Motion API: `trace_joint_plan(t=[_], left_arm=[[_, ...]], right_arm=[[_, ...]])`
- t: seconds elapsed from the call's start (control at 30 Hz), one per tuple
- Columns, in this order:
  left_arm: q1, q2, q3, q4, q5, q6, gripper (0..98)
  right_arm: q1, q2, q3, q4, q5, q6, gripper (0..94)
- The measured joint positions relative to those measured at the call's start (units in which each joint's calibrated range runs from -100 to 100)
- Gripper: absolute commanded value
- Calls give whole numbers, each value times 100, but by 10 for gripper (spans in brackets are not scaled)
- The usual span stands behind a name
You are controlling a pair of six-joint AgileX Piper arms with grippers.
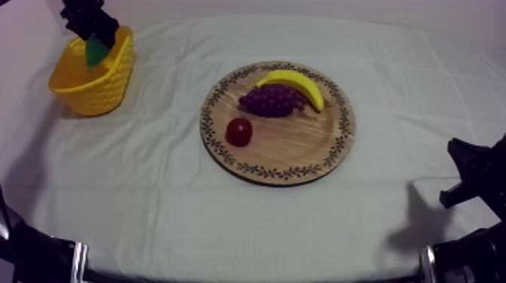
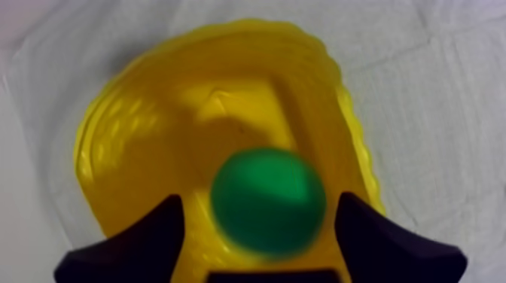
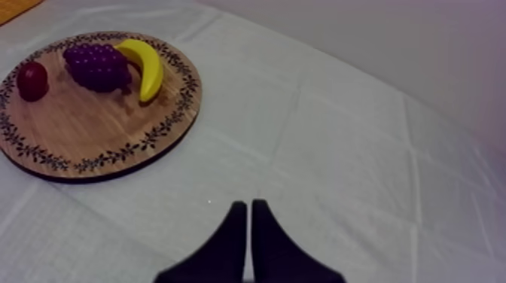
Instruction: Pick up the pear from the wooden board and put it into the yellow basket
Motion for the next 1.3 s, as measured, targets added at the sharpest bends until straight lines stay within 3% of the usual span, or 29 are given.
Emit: trace_joint_plan(t=[0.17, 0.53, 0.97, 1.3], left_arm=[[-18, -339, 238, 25, -105, 68, 933], [-55, -2026, 1026, 132, -272, 214, 886], [104, -4708, 1815, 150, -720, 473, 688], [-49, -6799, 3021, 438, -1369, 459, 535]], right_arm=[[0, 0, 0, 0, 0, 0, 3], [0, 0, 0, 0, 0, 0, 3], [0, 0, 0, 0, 0, 0, 3], [0, 0, 0, 0, 0, 0, 3]])
